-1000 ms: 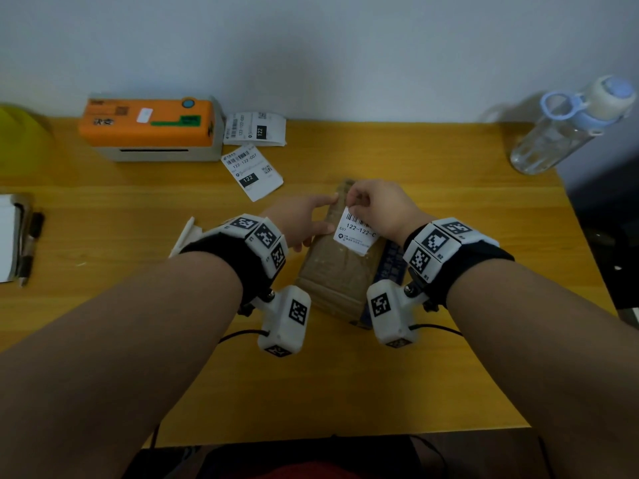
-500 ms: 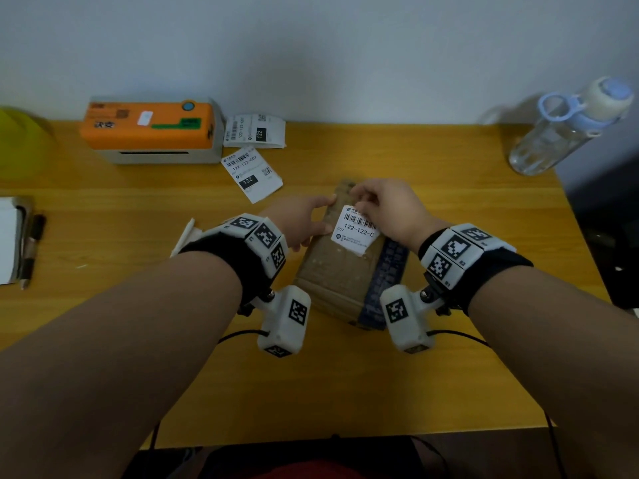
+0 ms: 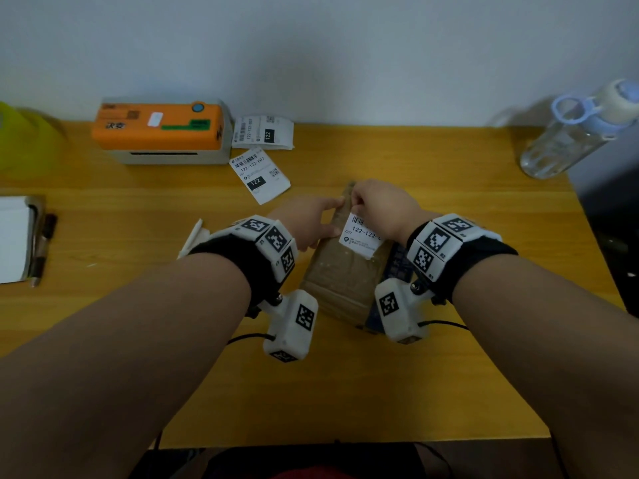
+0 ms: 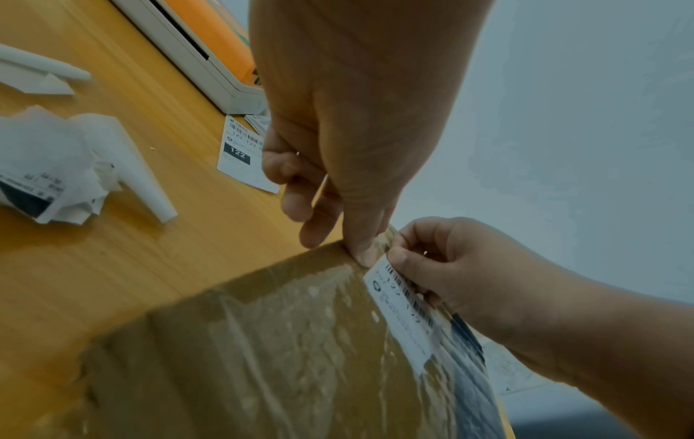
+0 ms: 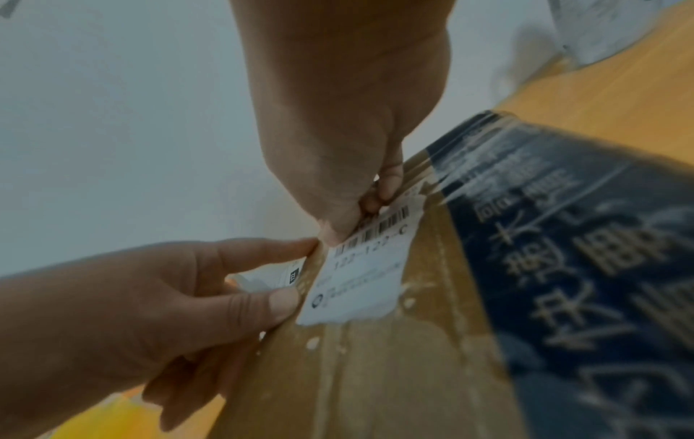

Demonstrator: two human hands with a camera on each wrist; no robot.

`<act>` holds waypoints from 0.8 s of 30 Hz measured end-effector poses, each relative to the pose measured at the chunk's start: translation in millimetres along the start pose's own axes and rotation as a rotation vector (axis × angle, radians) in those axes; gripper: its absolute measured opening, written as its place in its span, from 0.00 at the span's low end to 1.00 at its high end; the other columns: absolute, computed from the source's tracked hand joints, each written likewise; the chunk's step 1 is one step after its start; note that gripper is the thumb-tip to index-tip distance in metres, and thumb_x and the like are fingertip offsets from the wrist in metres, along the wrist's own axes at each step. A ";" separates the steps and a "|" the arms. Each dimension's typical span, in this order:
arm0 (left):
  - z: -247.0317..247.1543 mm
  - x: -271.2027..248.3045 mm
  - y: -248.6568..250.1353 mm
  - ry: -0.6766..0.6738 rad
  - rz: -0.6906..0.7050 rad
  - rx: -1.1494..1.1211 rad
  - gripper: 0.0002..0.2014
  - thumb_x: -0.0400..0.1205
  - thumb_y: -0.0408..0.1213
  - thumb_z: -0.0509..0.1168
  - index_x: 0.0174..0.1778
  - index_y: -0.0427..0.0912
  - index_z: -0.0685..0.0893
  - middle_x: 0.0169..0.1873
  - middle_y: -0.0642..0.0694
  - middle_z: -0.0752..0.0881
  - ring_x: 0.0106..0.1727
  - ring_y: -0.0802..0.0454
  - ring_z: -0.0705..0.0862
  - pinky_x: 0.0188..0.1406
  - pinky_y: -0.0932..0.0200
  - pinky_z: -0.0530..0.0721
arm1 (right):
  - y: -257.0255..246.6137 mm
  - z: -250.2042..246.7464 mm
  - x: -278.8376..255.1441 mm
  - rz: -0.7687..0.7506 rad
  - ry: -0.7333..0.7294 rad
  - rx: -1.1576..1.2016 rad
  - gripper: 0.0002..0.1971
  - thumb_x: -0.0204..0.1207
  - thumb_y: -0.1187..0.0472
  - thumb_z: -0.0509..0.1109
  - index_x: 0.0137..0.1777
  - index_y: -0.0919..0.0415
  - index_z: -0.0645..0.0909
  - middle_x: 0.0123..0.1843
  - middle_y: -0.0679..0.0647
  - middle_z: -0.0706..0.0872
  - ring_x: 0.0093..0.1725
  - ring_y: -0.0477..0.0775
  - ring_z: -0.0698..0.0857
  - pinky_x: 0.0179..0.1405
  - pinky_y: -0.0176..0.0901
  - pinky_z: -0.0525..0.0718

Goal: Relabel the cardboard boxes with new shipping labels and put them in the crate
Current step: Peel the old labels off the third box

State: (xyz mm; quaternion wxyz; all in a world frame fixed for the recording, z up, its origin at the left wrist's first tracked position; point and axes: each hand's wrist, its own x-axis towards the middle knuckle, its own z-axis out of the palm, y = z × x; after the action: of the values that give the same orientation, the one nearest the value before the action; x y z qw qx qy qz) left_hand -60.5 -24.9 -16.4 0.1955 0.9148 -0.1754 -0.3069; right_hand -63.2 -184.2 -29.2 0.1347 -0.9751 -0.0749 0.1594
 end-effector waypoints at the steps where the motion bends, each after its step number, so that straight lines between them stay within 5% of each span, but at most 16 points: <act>1: 0.5 0.1 -0.1 0.000 0.001 0.001 0.29 0.83 0.45 0.62 0.80 0.56 0.60 0.30 0.53 0.78 0.26 0.58 0.78 0.24 0.64 0.75 | 0.4 1.7 -0.4 -0.011 -0.005 -0.023 0.04 0.83 0.61 0.61 0.45 0.57 0.71 0.47 0.54 0.75 0.43 0.54 0.74 0.41 0.46 0.69; 9: 4.4 2.1 -1.5 0.010 0.011 -0.003 0.29 0.83 0.47 0.63 0.80 0.56 0.60 0.30 0.53 0.80 0.27 0.57 0.79 0.25 0.64 0.76 | 13.7 -0.5 -11.6 0.012 0.099 0.299 0.04 0.77 0.63 0.69 0.49 0.61 0.82 0.40 0.49 0.79 0.41 0.50 0.78 0.39 0.41 0.72; 18: 2.0 0.3 0.6 0.000 0.009 -0.004 0.30 0.84 0.43 0.62 0.81 0.55 0.59 0.30 0.52 0.79 0.27 0.56 0.79 0.26 0.63 0.78 | -0.6 -10.0 2.2 -0.014 -0.021 0.022 0.02 0.79 0.63 0.64 0.45 0.58 0.77 0.44 0.52 0.81 0.47 0.55 0.80 0.44 0.48 0.79; 24: -0.1 -1.2 3.1 0.002 0.010 0.018 0.30 0.84 0.44 0.61 0.81 0.55 0.58 0.30 0.53 0.78 0.26 0.58 0.78 0.23 0.65 0.75 | -10.5 -4.0 0.2 -0.032 -0.061 -0.172 0.06 0.81 0.66 0.58 0.56 0.63 0.72 0.51 0.58 0.75 0.48 0.60 0.77 0.40 0.50 0.72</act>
State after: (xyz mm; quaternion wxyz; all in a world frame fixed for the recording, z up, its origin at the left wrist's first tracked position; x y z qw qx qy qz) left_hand -62.0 -27.1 -14.3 0.1889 0.9160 -0.1828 -0.3031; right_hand -62.8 -175.1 -22.6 0.0507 -0.9765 -0.1078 0.1797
